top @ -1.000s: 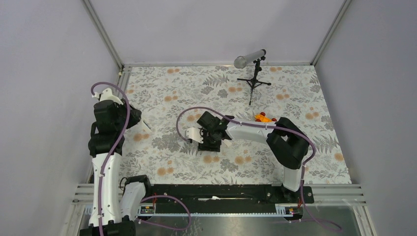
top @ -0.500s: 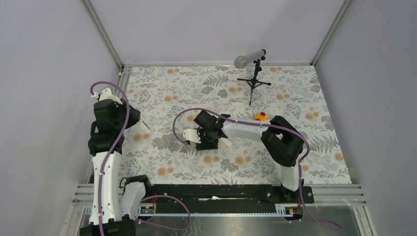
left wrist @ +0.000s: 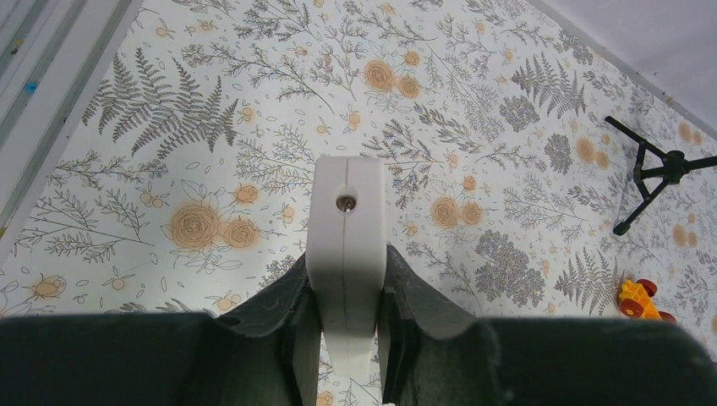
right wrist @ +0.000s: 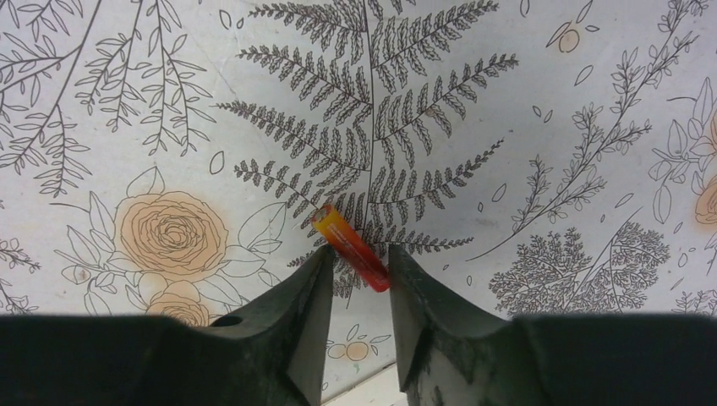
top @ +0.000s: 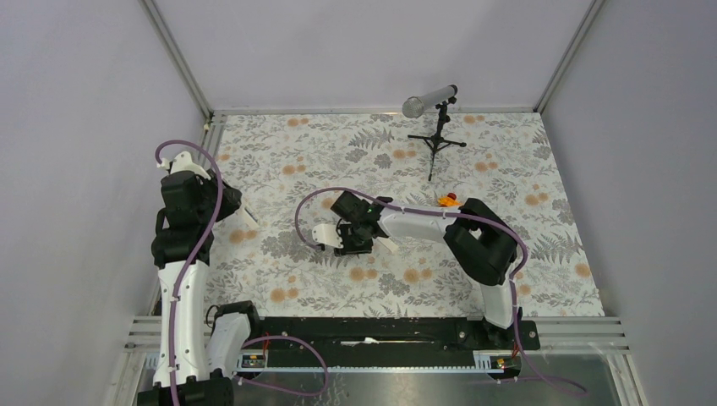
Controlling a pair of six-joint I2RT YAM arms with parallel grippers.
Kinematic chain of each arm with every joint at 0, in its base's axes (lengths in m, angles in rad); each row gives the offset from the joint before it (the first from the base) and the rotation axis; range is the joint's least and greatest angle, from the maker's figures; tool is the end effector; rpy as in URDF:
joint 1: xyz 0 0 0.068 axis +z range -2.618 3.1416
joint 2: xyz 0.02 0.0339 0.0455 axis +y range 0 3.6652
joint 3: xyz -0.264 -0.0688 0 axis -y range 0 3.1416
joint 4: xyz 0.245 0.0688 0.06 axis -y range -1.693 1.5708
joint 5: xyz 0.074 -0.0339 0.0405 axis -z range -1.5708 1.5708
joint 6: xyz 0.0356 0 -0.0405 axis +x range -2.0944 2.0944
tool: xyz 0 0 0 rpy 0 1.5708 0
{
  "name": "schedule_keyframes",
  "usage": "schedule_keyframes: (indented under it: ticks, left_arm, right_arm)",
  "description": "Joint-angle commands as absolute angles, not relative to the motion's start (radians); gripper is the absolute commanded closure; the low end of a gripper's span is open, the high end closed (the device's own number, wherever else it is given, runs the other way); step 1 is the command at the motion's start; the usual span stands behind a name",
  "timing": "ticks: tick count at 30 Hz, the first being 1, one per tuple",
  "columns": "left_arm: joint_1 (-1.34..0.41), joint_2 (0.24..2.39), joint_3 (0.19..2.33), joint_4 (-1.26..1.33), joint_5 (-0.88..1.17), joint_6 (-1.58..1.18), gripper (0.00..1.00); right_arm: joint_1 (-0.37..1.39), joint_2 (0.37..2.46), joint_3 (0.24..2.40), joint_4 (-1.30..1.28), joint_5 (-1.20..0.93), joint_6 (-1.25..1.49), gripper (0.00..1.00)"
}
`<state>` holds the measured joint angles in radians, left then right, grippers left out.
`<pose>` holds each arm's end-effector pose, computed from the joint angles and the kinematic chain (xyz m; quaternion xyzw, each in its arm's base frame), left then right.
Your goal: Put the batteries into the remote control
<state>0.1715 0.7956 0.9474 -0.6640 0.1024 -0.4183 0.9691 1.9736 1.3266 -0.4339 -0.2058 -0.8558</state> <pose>0.1619 0.0244 0.3448 -0.2258 0.8323 -0.1059 0.4950 0.2240 0.3391 0.1605 -0.7786 0.5707 0.1131 0.2352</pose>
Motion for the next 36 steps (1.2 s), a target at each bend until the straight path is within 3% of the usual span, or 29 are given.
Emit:
schedule_keyframes:
  ticks: [1,4,16,30,36]
  left_arm:
    - [0.179,0.782,0.986,-0.615,0.115,-0.41,1.0]
    - [0.179,0.785,0.986,-0.614,0.119,-0.411,1.0]
    - [0.179,0.784,0.963,-0.586,0.193,-0.421,1.0]
    - [0.161,0.8,0.844,-0.292,0.694,-0.53,1.0]
    - [-0.018,0.791,0.668,0.034,0.756,-0.662,1.0]
  right_arm:
    - [0.986,1.995,1.342,-0.443,-0.229,-0.872,0.69]
    - [0.992,1.989,1.339,-0.459,-0.229,-0.863,0.79]
    - [0.995,1.955,1.316,-0.475,-0.206,-0.759,0.94]
    - [0.926,1.525,1.108,-0.347,-0.124,-0.354,1.0]
    - [0.923,1.382,1.157,-0.357,-0.135,-0.114,1.0]
